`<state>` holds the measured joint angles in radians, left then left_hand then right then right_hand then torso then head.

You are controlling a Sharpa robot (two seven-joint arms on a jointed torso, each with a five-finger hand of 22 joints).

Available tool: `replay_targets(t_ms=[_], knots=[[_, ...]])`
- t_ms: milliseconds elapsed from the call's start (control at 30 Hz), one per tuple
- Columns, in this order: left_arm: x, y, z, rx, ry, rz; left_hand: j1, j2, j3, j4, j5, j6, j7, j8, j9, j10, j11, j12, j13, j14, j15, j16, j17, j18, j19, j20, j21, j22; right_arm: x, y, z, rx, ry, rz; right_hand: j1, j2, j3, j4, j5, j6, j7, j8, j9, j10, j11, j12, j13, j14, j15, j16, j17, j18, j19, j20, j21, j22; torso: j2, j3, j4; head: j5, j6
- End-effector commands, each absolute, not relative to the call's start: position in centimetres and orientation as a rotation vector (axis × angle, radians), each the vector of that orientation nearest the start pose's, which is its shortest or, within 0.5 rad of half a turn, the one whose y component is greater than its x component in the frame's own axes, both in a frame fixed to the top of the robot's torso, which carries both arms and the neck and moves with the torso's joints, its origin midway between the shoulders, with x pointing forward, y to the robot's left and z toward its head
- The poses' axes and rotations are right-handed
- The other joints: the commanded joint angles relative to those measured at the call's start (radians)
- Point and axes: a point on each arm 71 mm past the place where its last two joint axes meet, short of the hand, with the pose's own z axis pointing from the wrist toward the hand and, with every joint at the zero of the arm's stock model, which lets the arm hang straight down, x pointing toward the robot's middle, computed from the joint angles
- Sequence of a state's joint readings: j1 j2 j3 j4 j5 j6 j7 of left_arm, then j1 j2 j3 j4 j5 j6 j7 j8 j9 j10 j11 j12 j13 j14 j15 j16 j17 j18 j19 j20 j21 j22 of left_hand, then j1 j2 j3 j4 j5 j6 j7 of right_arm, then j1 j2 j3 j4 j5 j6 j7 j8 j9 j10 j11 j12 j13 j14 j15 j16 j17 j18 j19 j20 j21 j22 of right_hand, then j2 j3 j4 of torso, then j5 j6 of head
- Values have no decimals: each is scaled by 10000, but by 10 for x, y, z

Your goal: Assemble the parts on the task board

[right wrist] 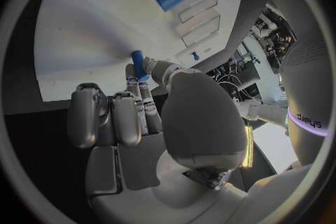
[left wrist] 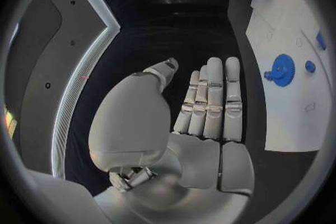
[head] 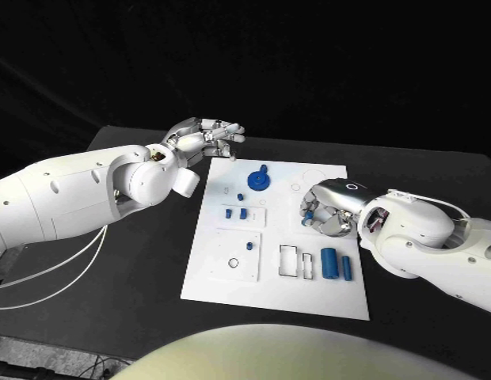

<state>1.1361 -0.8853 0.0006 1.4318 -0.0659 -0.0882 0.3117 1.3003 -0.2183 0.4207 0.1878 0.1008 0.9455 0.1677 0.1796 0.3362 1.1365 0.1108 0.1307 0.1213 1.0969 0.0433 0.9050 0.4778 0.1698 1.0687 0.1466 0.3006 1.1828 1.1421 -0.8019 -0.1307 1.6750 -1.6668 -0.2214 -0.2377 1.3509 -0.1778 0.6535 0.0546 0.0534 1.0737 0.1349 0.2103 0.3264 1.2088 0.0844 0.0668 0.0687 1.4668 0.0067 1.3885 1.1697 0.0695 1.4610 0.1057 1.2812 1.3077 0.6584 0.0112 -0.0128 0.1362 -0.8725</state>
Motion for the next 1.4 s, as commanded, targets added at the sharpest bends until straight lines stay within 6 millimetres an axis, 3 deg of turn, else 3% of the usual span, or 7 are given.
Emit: replay_targets(t_ms=[33, 200, 367, 600, 667, 1100, 1400], knots=[[492, 244, -203, -11145, 15675, -15982, 11, 120, -63, -23, -29, -81, 3, 63, 15, -64, 5, -26, 12, -48, 9, -35, -16, 87, 67, 24, -62, -8, 423, -138, -228, -4085, 17321, 6257, 28, 173, 191, -157, 1, 117, -28, 171, 162, 265, -112, 101, 91, 198, -113, 13, -63, -138, 99, -49, 153, 1902, -1, -2, 1, 10, -2], [493, 244, -203, -11142, 15671, -15988, 11, 120, -63, -23, -29, -81, 3, 63, 15, -64, 5, -26, 12, -48, 9, -35, -16, 87, 67, 24, -62, -8, 416, -139, -222, -3908, 17153, 6458, -29, 87, 322, -386, 8, 109, -40, 291, 317, 388, -145, 61, 108, 205, -146, 10, -67, -163, 145, -89, 275, 1934, -14, -20, -1, 47, -2], [493, 245, -203, -11143, 15657, -15977, 21, 138, -76, -18, -60, -78, -1, 71, 19, -67, 4, -23, 15, -53, 10, -38, -16, 87, 71, 25, -79, -17, 407, -135, -208, -3926, 16910, 6789, -61, 55, 357, -459, 17, 110, -46, 331, 370, 430, -154, 49, 116, 204, -156, 4, -80, -176, 167, -98, 337, 1950, -14, -14, -17, 103, -2], [494, 244, -204, -11135, 15679, -16023, 17, 137, -86, -14, -66, -76, 0, 74, 21, -69, 5, -22, 16, -57, 11, -40, -17, 87, 71, 26, -85, -21, 388, -111, -191, -4303, 16421, 7790, -97, 48, 387, -494, 36, 105, -47, 356, 406, 456, -157, 40, 120, 207, -161, 9, -66, -181, 177, -104, 366, 1958, -31, -6, 18, 80, -2], [495, 243, -204, -11132, 15674, -16053, 14, 137, -94, -11, -70, -75, 0, 76, 21, -71, 5, -22, 17, -61, 12, -42, -18, 87, 71, 27, -90, -24, 381, -99, -191, -4439, 16391, 8173, -131, 50, 401, -498, 41, 94, -46, 364, 422, 459, -154, 29, 120, 208, -161, 8, -69, -184, 181, -106, 377, 1960, -35, -5, 12, 131, -2], [500, 237, -207, -11174, 15669, -16174, 12, 143, -101, -5, -71, -75, 0, 78, 23, -72, 6, -21, 18, -64, 13, -44, -18, 87, 71, 28, -97, -27, 349, -36, -217, -5047, 16662, 10115, -179, 42, 502, -606, 93, 3, -32, 375, 486, 425, -144, -20, 112, 207, -157, -2, -94, -175, 165, -110, 337, 1948, -23, -7, 9, 327, -2], [500, 234, -207, -11168, 15702, -16217, 12, 146, -106, -3, -72, -76, 0, 80, 23, -72, 6, -20, 19, -67, 13, -45, -18, 87, 71, 28, -102, -30, 345, -26, -238, -5072, 17120, 10189, -203, 35, 516, -625, 97, -17, -23, 377, 500, 410, -134, -29, 108, 206, -152, -4, -98, -175, 163, -109, 332, 1947, -19, -3, 13, 444, -2]])
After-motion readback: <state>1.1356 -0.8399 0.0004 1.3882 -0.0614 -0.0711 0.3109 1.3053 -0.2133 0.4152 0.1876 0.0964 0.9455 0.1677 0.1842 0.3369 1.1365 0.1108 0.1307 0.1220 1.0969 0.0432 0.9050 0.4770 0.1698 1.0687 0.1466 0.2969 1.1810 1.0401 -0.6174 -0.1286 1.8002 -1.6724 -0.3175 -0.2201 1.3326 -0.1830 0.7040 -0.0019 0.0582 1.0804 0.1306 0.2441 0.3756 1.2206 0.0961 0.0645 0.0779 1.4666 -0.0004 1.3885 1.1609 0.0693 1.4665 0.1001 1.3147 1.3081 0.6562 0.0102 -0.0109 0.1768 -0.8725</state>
